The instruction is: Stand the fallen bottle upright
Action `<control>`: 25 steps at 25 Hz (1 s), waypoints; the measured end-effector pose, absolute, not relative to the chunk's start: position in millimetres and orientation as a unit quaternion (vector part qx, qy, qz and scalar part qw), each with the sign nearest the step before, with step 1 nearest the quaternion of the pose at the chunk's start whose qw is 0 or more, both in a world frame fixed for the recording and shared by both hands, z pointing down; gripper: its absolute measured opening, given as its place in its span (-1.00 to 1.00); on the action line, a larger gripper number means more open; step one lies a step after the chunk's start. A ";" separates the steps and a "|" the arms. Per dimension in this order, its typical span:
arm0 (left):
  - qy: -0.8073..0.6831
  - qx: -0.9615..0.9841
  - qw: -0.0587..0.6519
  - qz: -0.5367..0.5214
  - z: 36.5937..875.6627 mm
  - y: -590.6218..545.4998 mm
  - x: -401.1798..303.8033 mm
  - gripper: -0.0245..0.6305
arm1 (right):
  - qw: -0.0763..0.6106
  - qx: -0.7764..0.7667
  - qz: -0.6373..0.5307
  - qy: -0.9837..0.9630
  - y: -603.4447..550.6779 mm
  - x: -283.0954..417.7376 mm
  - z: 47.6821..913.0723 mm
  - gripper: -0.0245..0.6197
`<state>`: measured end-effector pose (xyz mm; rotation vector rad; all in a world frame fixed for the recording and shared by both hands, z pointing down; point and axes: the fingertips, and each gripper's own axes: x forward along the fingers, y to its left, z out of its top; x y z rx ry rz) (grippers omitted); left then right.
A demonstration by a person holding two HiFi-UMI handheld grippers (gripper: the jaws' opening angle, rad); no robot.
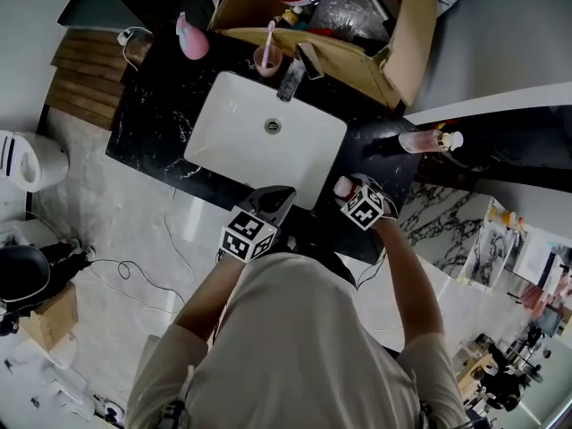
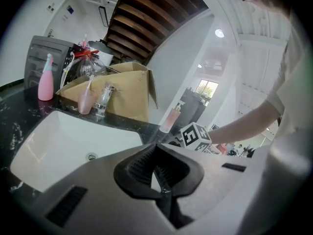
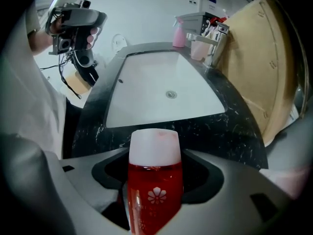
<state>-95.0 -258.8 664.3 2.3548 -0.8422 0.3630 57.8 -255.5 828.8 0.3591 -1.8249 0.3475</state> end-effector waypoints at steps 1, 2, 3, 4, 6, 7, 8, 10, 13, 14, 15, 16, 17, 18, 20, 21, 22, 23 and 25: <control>-0.320 0.887 0.303 0.137 664.3 -259.0 -97.0 -0.90 | 0.585 0.152 0.147 -0.783 -255.3 57.5 828.7 0.02; -0.321 0.887 0.302 0.136 663.6 -258.9 -98.7 -0.90 | 0.585 0.152 0.145 -0.783 -255.0 57.1 828.3 0.02; -0.322 0.887 0.301 0.136 662.4 -258.9 -99.9 -0.90 | 0.586 0.152 0.142 -0.783 -254.4 56.8 827.5 0.02; -0.322 0.888 0.300 0.135 661.0 -259.1 -100.6 -0.90 | 0.587 0.153 0.138 -0.783 -253.6 56.7 826.3 0.02; -0.324 0.888 0.298 0.134 659.4 -260.2 -102.6 -0.90 | 0.588 0.155 0.128 -0.784 -252.1 56.9 823.3 0.01; -0.326 0.887 0.298 0.133 659.3 -260.8 -104.4 -0.90 | 0.586 0.157 0.124 -0.785 -251.7 56.8 821.7 0.01; -0.328 0.887 0.298 0.132 659.4 -261.2 -106.3 -0.90 | 0.584 0.160 0.121 -0.787 -251.5 56.9 820.0 0.01; -0.333 0.886 0.297 0.130 658.6 -261.3 -109.4 -0.90 | 0.577 0.169 0.119 -0.790 -252.7 58.2 815.0 0.01; -0.336 0.886 0.293 0.127 654.4 -260.0 -110.9 -0.90 | 0.561 0.188 0.116 -0.798 -257.9 60.8 802.0 0.01; -0.335 0.887 0.292 0.128 653.3 -258.8 -110.7 -0.90 | 0.556 0.194 0.115 -0.800 -259.3 61.4 797.1 0.01; -0.335 0.887 0.291 0.128 652.5 -257.4 -110.2 -0.90 | 0.551 0.199 0.114 -0.803 -260.6 62.0 792.6 0.01; -0.334 0.888 0.290 0.129 652.1 -255.9 -109.6 -0.90 | 0.546 0.206 0.113 -0.805 -262.1 62.9 788.4 0.01; -0.333 0.888 0.290 0.129 652.1 -254.3 -109.0 -0.90 | 0.541 0.213 0.111 -0.806 -264.0 64.3 784.6 0.01; -0.333 0.888 0.290 0.129 652.2 -252.7 -108.6 -0.90 | 0.537 0.223 0.109 -0.806 -266.0 66.1 781.1 0.01; -0.334 0.887 0.290 0.129 651.7 -248.8 -108.3 -0.90 | 0.528 0.241 0.108 -0.807 -268.4 70.2 774.0 0.01; -0.335 0.887 0.290 0.129 650.8 -246.5 -108.3 -0.90 | 0.524 0.249 0.108 -0.807 -268.8 72.5 770.3 0.01; -0.335 0.887 0.290 0.128 649.9 -244.3 -108.3 -0.90 | 0.520 0.257 0.109 -0.808 -269.0 75.1 766.6 0.01; -0.336 0.887 0.289 0.128 649.1 -242.2 -108.4 -0.90 | 0.515 0.266 0.108 -0.808 -269.7 77.9 762.9 0.01; -0.338 0.887 0.288 0.129 648.6 -239.2 -108.7 -0.90 | 0.503 0.287 0.106 -0.808 -273.5 84.5 755.6 0.01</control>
